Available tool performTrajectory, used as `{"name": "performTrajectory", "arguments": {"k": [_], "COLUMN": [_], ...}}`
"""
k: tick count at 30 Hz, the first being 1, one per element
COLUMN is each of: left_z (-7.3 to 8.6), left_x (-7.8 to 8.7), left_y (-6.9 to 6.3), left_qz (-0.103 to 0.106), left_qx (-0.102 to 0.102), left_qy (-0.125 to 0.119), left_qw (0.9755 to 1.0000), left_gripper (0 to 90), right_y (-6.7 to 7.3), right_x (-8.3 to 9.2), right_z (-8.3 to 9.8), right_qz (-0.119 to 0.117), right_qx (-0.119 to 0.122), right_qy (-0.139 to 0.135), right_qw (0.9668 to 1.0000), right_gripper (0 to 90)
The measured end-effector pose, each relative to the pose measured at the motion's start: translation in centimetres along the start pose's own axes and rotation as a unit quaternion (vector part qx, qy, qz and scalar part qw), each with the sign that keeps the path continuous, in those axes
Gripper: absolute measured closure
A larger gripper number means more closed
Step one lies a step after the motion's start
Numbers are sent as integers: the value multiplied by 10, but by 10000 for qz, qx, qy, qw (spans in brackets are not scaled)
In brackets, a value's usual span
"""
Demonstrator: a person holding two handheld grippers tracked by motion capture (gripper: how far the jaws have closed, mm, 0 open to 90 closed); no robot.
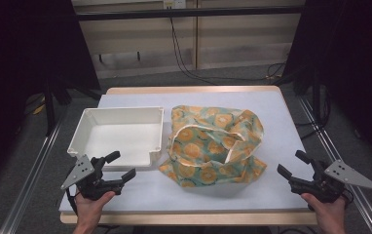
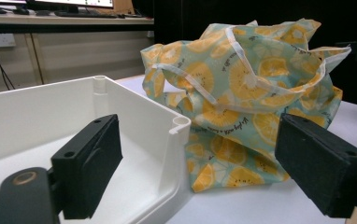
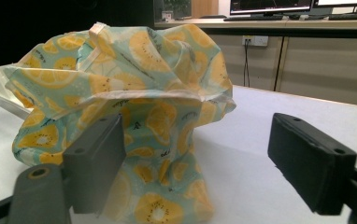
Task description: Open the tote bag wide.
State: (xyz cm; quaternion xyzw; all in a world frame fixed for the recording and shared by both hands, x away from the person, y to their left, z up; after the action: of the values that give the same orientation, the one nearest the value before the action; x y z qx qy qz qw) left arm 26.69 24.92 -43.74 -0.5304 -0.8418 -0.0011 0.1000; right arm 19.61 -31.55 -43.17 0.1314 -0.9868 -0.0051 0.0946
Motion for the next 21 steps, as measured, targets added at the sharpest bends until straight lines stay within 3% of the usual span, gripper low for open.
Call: {"name": "performTrajectory", "arguments": {"k": [2, 8, 13, 15, 21], "left_z": [0, 2, 3, 2, -2], "left_x": [0, -3, -8, -10, -15], "left_y": [0, -2, -4, -6, -10], "left_qz": [65, -61, 45, 98, 186], "left_qx": [69, 88, 193, 206, 112], "left_qy": [51, 275, 458, 477, 622], "left_qw": [9999, 9996, 9988, 9986, 9978], "left_gripper": [188, 220, 287, 301, 370], "right_y": [2, 4, 7, 7, 10], "right_x": [0, -4, -7, -7, -10], "right_z": [-1, -1, -3, -3, -6], "right_qz": [-99, -327, -686, -729, -961], "right_qx": [12, -39, -106, -37, 14], "right_qy": [79, 335, 563, 590, 772], "right_qw": [9999, 9989, 9960, 9956, 9924], "right_gripper": [234, 322, 410, 420, 483]}}
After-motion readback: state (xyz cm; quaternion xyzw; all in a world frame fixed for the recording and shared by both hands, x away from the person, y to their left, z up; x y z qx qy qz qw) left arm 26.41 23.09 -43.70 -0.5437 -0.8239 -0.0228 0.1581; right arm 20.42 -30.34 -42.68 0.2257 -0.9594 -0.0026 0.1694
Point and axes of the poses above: each handheld gripper's, and its own axes: x roughly backward along the jaws, z roughly out of its underside, y roughly to its left, the point moved 2 cm from there along -x, roughly forward along the jaws, and after that the axes turned 13 degrees about z, right-handed, at the moved point
